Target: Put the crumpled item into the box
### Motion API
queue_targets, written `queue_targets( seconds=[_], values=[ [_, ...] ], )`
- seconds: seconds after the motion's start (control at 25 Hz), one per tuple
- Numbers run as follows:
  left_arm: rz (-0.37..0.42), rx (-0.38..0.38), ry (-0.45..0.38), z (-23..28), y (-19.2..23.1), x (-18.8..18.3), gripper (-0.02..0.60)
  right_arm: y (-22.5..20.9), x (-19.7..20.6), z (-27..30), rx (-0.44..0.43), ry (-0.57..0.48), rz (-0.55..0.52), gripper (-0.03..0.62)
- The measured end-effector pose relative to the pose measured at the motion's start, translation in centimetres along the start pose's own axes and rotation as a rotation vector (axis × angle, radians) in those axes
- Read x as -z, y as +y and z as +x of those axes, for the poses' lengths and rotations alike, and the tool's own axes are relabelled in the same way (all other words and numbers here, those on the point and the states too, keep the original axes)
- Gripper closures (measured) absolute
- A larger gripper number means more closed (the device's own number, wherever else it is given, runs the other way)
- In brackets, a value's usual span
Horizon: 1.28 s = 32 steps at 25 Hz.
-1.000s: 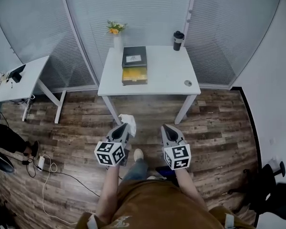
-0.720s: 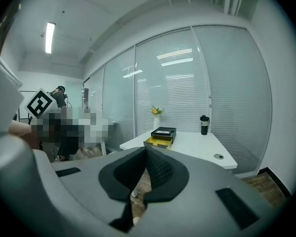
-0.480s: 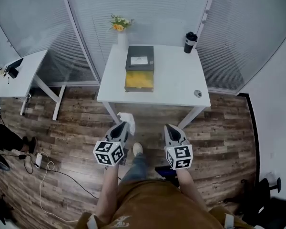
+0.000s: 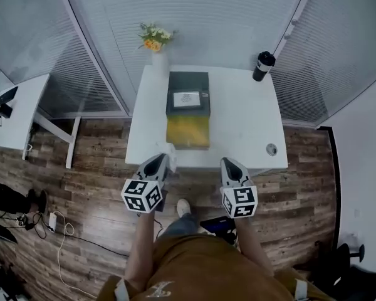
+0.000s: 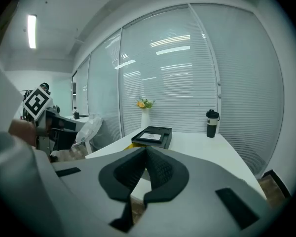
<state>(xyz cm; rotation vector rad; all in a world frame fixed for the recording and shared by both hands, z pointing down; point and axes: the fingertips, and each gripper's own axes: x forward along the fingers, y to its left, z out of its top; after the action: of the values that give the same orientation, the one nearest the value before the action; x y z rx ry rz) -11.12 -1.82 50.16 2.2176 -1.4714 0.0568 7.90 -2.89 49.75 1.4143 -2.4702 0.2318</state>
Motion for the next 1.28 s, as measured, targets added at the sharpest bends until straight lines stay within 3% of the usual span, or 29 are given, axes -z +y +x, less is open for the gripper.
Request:
queue_targets(
  seconds=[0.52, 0.88, 1.28],
  values=[
    [-0.019, 0.070, 0.037, 9.1, 4.8, -3.1, 0.552, -4.0, -1.7, 8.3, 0.070, 0.036, 0.011, 0.582],
    [-0.013, 0.094, 0.015, 12.6, 5.0, -6.0, 0.552, -6.0, -4.3, 11.0, 0.074, -0.008, 0.012, 0.582],
    [-0.014, 0.096, 0.018, 15.7, 4.7, -6.7, 0.552, -7.5, -4.1, 13.8, 0.040, 0.014, 0.008, 0.582]
  ],
)
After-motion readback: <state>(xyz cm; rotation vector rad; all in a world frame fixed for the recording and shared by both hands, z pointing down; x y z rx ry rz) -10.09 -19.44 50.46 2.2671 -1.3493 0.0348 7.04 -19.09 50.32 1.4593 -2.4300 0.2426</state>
